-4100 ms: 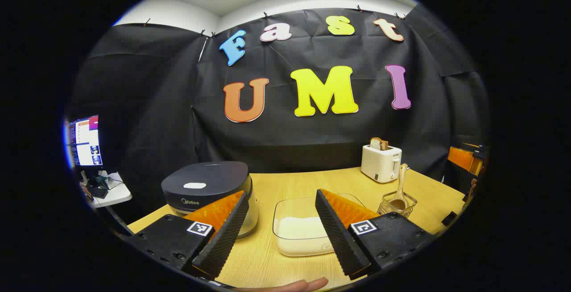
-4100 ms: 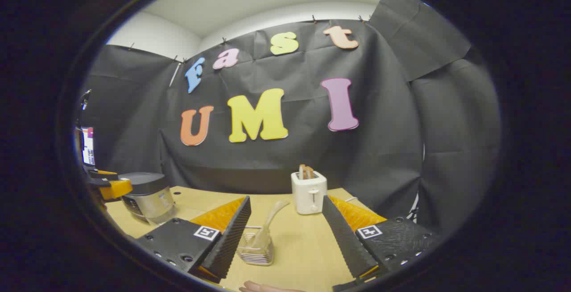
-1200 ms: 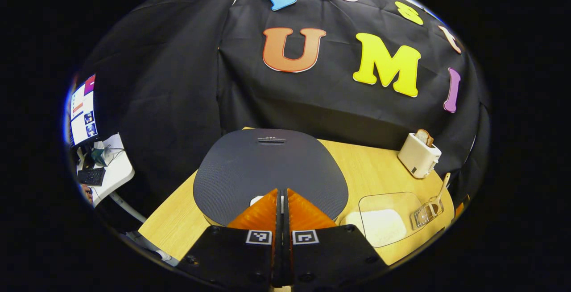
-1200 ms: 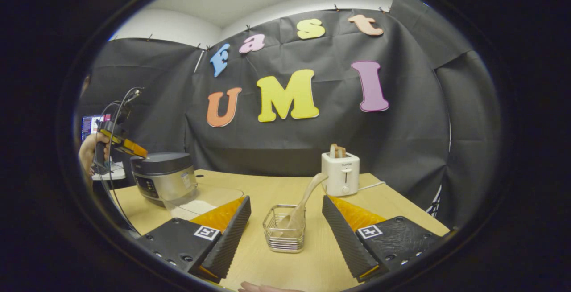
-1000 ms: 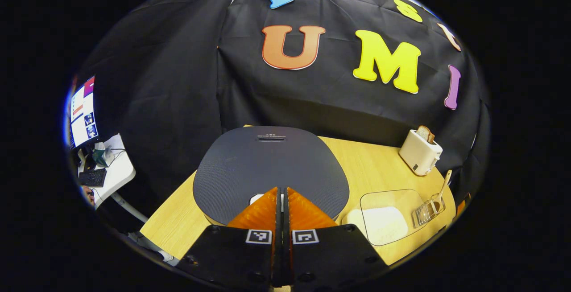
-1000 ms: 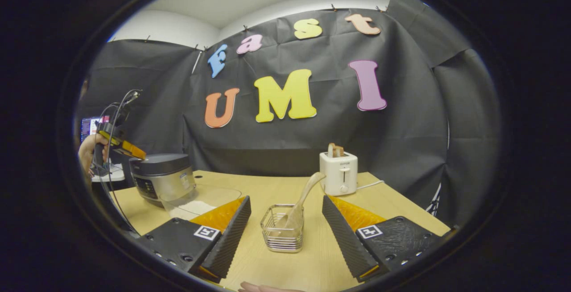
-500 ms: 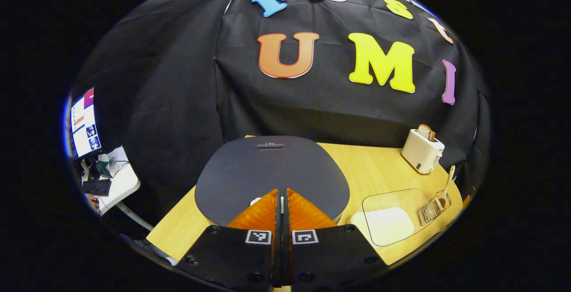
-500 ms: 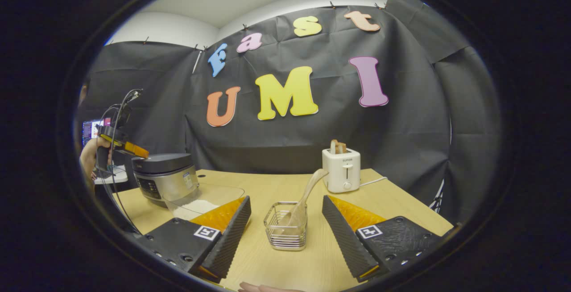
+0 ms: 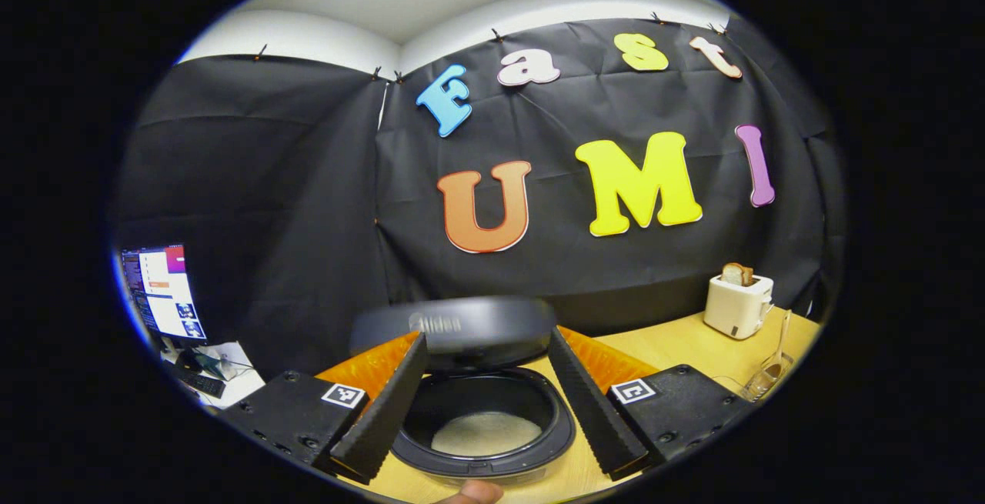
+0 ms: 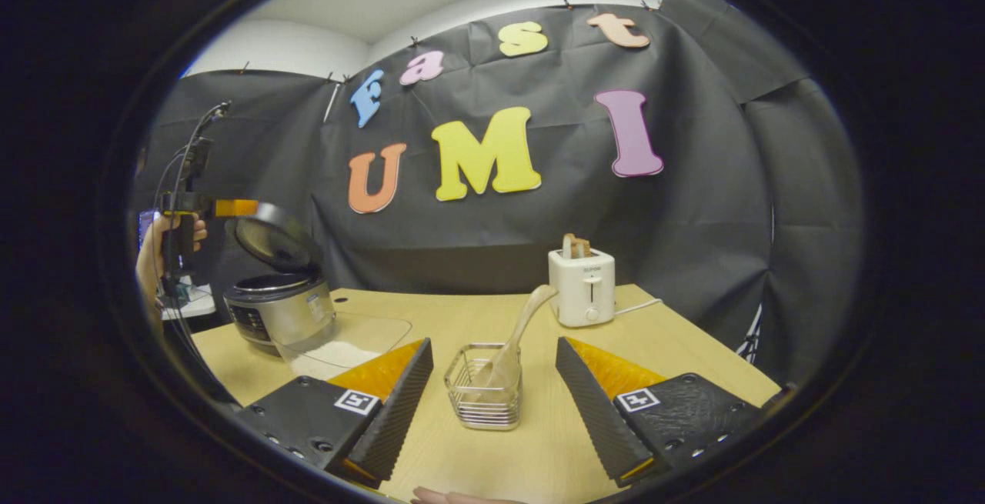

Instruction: Close the left gripper, press the button to open the rice cooker; take a wooden spoon from the chopstick holder with the right hand, scoop a spoonful of rice and pour it into the rice cooker, then put the wooden spoon back into the chopstick holder.

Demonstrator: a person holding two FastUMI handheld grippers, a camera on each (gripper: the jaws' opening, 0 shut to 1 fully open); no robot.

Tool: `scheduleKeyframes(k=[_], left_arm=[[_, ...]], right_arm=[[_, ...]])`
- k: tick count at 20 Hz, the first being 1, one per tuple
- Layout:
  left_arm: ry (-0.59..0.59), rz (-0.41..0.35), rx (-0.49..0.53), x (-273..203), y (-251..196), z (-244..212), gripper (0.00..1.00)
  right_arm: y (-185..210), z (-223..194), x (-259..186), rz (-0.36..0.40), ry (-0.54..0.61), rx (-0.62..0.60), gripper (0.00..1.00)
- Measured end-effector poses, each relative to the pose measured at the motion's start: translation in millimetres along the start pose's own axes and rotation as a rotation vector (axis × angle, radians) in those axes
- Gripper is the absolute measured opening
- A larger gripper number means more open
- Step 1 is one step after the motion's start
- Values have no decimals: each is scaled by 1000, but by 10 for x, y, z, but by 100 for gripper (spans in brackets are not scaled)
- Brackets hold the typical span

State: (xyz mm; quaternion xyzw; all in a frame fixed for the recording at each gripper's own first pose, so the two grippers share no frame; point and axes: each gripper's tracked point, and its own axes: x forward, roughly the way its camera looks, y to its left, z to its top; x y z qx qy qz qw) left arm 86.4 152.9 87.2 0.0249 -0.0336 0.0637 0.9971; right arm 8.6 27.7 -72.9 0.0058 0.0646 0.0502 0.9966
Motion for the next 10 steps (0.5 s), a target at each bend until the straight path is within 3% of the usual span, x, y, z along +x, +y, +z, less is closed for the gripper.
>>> scheduleKeyframes(k=[2, 5, 6, 10], left_arm=[[6, 17, 4, -48, 69, -10, 99], [-2, 18, -4, -129, 103, 12, 99], [3, 20, -8, -158, 123, -7, 98], [35, 5, -30, -253, 116, -83, 99]], right_arm=[[-19, -5, 23, -5, 7, 4, 96], [-25, -18, 68, -5, 17, 9, 92], [-22, -15, 88, -5, 21, 11, 96], [-35, 21, 179, -1, 32, 16, 92]])
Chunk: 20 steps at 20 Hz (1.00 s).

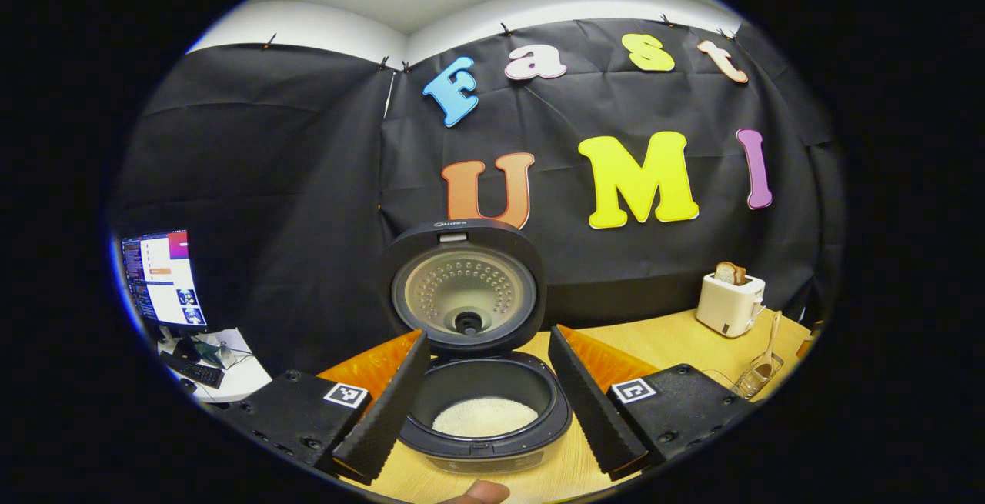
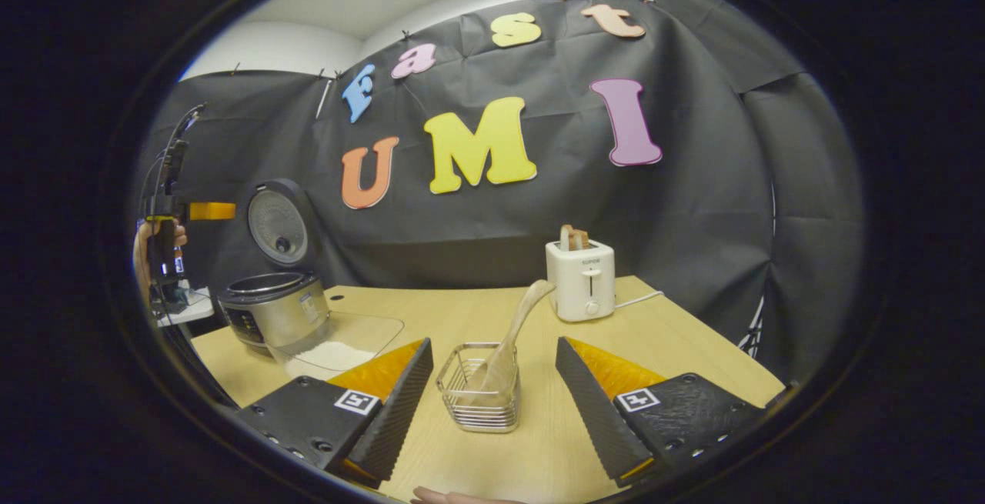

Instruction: Close the left gripper, press the button to open the rice cooker; take a wooden spoon from the chopstick holder with the right hand, scoop a spoonful of rice and pour it into the rice cooker, then put the wooden spoon back into the chopstick holder.

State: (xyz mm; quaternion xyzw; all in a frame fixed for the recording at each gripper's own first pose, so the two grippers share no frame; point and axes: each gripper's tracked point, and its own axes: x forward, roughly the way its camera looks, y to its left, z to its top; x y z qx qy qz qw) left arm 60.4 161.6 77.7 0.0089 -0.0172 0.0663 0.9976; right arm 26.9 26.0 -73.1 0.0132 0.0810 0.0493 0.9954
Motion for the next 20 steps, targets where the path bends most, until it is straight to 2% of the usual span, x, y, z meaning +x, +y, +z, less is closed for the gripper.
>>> scheduleKeyframes(k=[2, 3, 4, 6, 10, 12, 14, 16, 19, 20], left_arm=[[5, -5, -6, -68, -2, -18, 99], [7, -5, -10, -105, -5, -28, 95], [10, -7, -16, -143, -18, -46, 99], [14, -26, -26, -223, -86, -89, 99], [27, -42, -2, -381, -160, -215, 96], [40, -54, 5, -448, -214, -315, 100], [56, -63, 18, -507, -261, -398, 96], [78, -73, 21, -550, -309, -488, 99], [111, -84, 16, -607, -367, -605, 96], [115, -83, 17, -631, -371, -621, 99]], right_arm=[[-18, 45, 76, 0, 2, 0, 92], [-43, 49, 133, -4, 10, 0, 92], [-59, 61, 197, -4, 22, 1, 96], [-98, 74, 348, -4, 48, 13, 96], [-261, 22, 780, -21, 137, 64, 96], [-296, -34, 979, -9, 195, 102, 92], [-327, -102, 1157, 1, 242, 126, 95], [-360, -151, 1316, -7, 279, 145, 94], [-264, -198, 1478, 34, 340, 212, 94], [-241, -223, 1528, 42, 360, 227, 94]])
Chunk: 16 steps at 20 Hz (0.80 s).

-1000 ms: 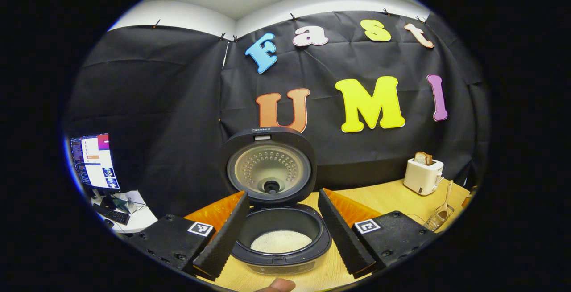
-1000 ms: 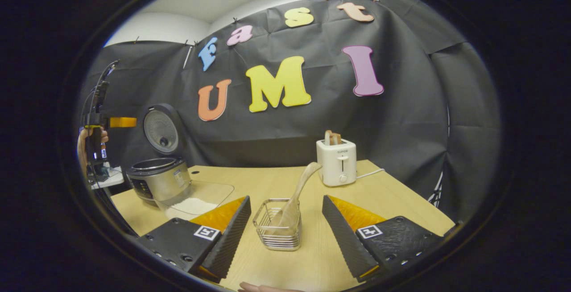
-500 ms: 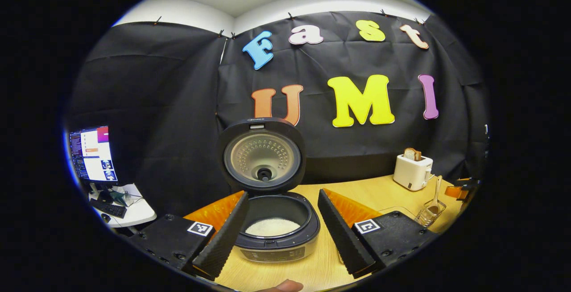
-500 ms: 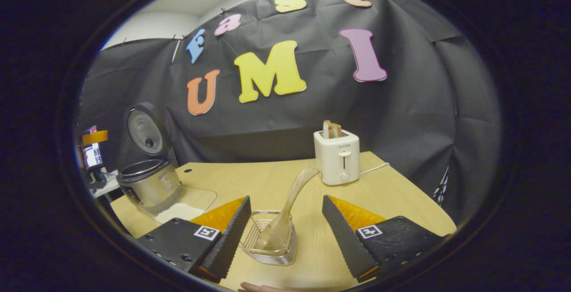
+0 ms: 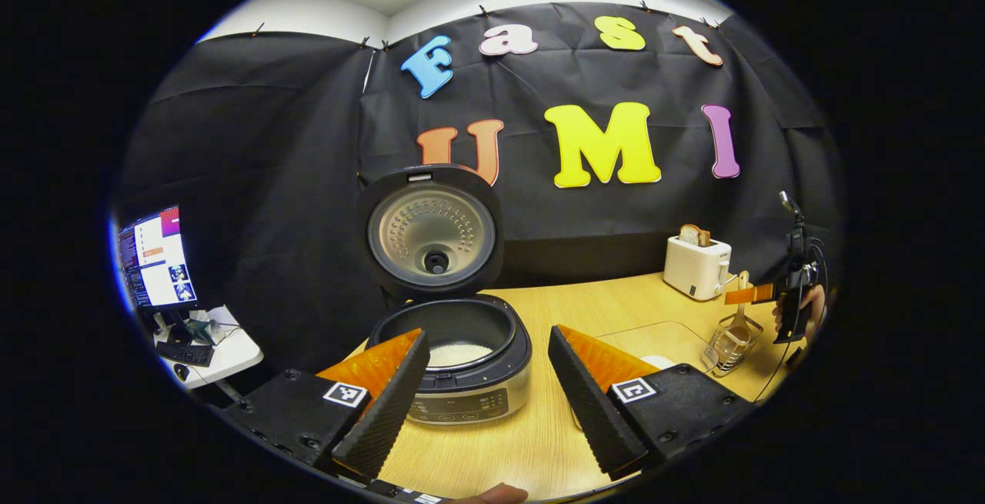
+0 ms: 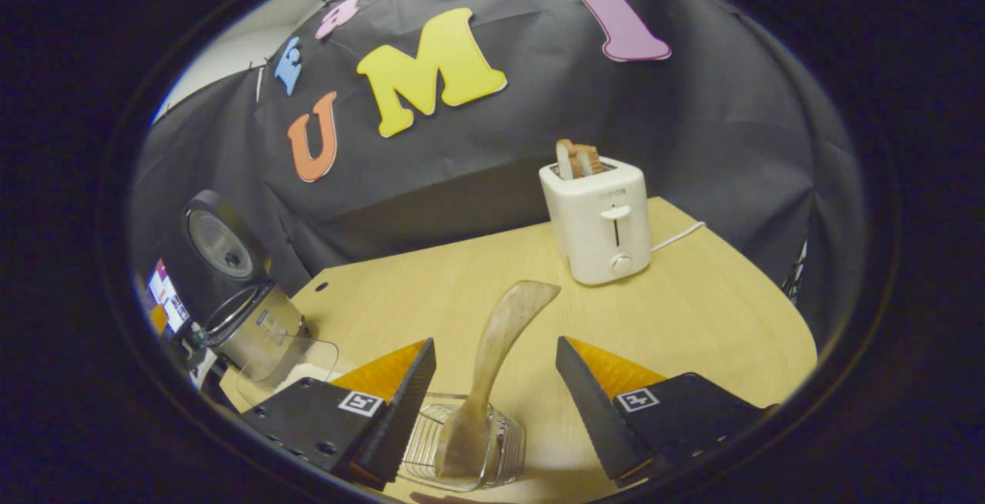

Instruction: Close the left gripper, press the button to open the rice cooker; take a wooden spoon from the chopstick holder with the right hand, scoop a spoonful of rice and pour it into the rice cooker, then put the wooden spoon back into the chopstick holder.

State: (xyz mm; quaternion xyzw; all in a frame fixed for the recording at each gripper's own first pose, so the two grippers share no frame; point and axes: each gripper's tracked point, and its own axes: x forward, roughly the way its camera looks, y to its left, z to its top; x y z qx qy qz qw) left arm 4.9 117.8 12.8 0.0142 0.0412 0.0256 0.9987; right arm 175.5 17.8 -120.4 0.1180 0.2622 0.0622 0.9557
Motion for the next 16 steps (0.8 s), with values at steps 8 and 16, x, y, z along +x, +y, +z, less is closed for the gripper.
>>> scheduleKeyframes(k=[8, 16], left_arm=[[-11, 5, -49, -80, 7, -71, 99], [-3, 10, -103, -97, 111, -177, 99]], right_arm=[[71, -187, 266, -16, 105, -10, 51], [224, -125, 58, 8, 66, -50, 14]])
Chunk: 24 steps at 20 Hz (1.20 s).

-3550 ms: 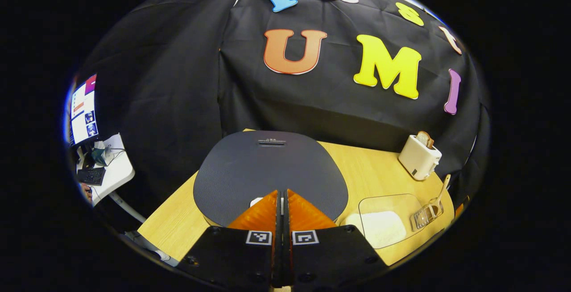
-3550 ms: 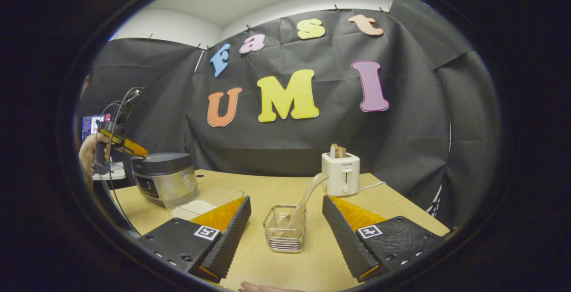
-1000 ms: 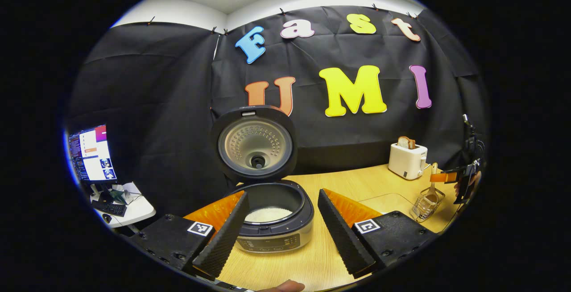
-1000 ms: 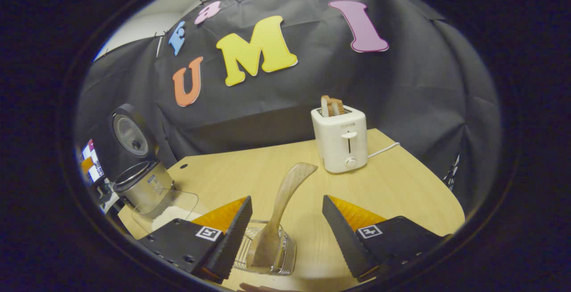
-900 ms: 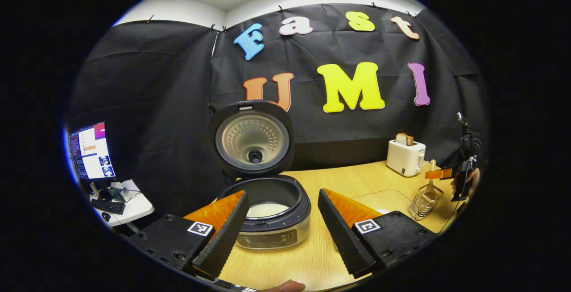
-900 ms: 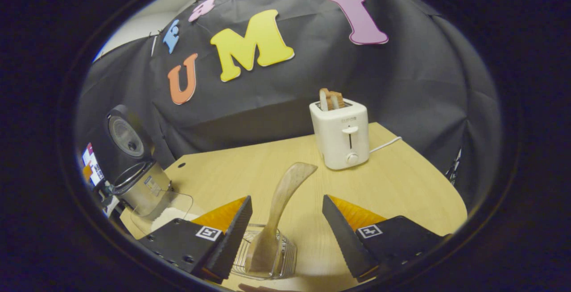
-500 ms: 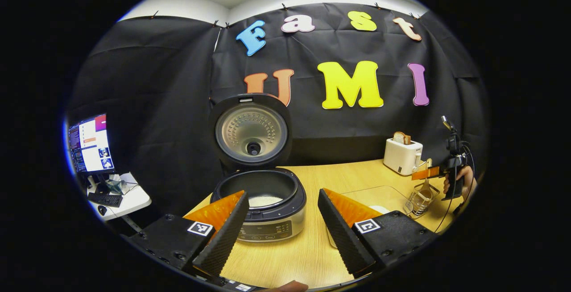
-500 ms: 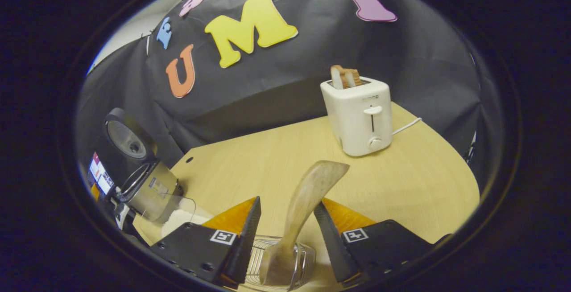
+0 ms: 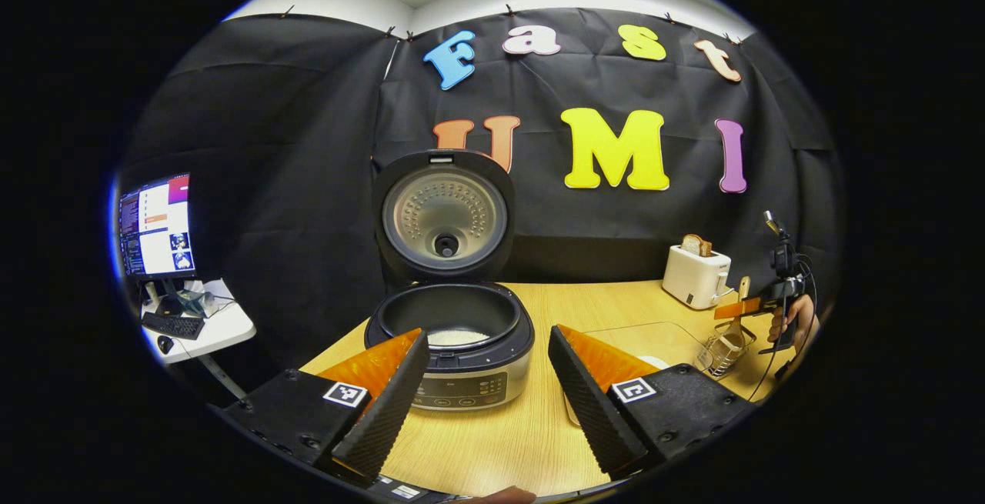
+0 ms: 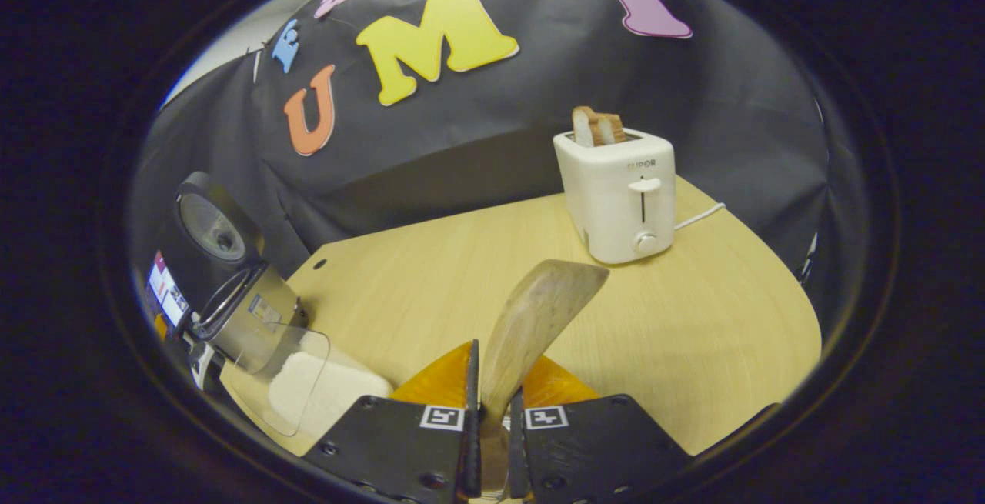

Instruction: Close the left gripper, press the button to open the rice cooker; take a wooden spoon from the chopstick holder with the right hand, scoop a spoonful of rice and pour it into the rice cooker, then put the wooden spoon back into the chopstick holder.

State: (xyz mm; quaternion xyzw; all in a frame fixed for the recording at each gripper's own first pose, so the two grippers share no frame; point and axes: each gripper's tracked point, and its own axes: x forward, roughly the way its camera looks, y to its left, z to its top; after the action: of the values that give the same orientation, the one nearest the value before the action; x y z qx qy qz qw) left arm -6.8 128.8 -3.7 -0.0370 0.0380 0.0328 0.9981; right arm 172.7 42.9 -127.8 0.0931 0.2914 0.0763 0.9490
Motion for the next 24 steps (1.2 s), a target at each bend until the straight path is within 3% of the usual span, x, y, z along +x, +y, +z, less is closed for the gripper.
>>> scheduleKeyframes(k=[3, 8, 15, 17, 24], left_arm=[[-10, -8, -16, -7, 13, 20, 100], [-27, -32, -34, -47, -10, 66, 99], [-46, -36, -18, -273, -29, 114, 99], [-47, -34, -15, -338, -12, 104, 99], [-50, -62, -32, -430, 39, 7, 99]], right_arm=[[63, 87, -251, -48, -75, -114, 13], [291, 380, -640, -85, -211, -200, 13], [1080, 712, -1098, 4, -344, -278, 13], [1304, 704, -1135, 22, -359, -301, 9], [2002, 625, -1021, 76, -376, -313, 9]])
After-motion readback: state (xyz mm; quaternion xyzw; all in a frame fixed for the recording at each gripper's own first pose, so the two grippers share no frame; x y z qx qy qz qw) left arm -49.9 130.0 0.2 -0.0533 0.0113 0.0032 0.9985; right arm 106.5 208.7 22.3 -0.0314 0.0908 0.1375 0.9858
